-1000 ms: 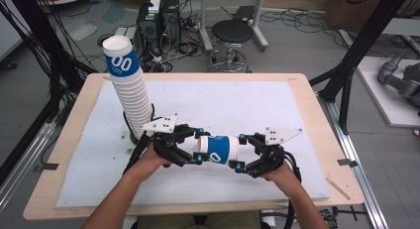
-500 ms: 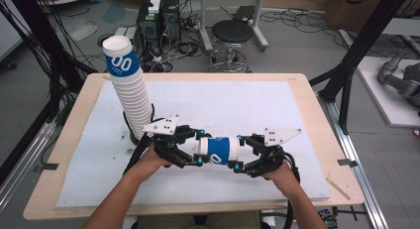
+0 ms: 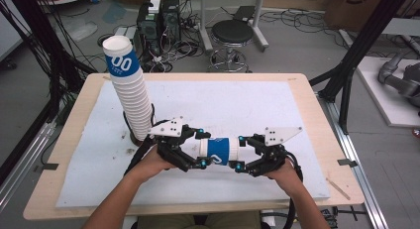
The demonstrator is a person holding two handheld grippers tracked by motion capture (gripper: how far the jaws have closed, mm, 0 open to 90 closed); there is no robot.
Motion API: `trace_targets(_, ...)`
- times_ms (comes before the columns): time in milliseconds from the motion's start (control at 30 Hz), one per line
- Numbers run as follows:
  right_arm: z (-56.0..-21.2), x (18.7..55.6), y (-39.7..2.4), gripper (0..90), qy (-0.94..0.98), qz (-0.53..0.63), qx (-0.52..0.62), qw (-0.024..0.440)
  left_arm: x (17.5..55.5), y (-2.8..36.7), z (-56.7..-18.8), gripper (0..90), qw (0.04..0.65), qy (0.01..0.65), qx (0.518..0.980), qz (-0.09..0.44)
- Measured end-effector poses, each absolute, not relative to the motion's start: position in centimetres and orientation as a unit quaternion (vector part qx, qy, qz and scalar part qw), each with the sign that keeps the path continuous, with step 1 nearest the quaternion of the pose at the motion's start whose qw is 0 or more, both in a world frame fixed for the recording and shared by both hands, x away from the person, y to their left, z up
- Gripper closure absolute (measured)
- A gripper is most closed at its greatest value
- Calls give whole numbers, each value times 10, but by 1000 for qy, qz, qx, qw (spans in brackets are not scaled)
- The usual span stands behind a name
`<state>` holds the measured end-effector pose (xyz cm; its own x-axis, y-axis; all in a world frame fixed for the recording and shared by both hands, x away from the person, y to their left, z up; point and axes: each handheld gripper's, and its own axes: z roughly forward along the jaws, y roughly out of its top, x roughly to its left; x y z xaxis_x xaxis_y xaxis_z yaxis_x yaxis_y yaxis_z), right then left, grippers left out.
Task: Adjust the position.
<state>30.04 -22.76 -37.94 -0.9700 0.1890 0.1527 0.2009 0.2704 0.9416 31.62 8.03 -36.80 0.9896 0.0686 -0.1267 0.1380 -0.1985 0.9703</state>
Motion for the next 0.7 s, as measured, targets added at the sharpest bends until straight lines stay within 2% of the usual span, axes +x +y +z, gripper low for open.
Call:
trace_targets(300, -371, 300, -231, 289, -820, -559, -117, -20, 314, 83, -357, 155, 612, 63, 788, -3)
trace_targets(400, -364, 301, -231, 289, -841, -526, -117, -37, 311, 80, -348, 154, 588, 48, 807, 20)
trace_targets(700, -344, 303, -224, 288, -880, -462, -98, -60, 314, 67, -336, 156, 531, 30, 846, 26)
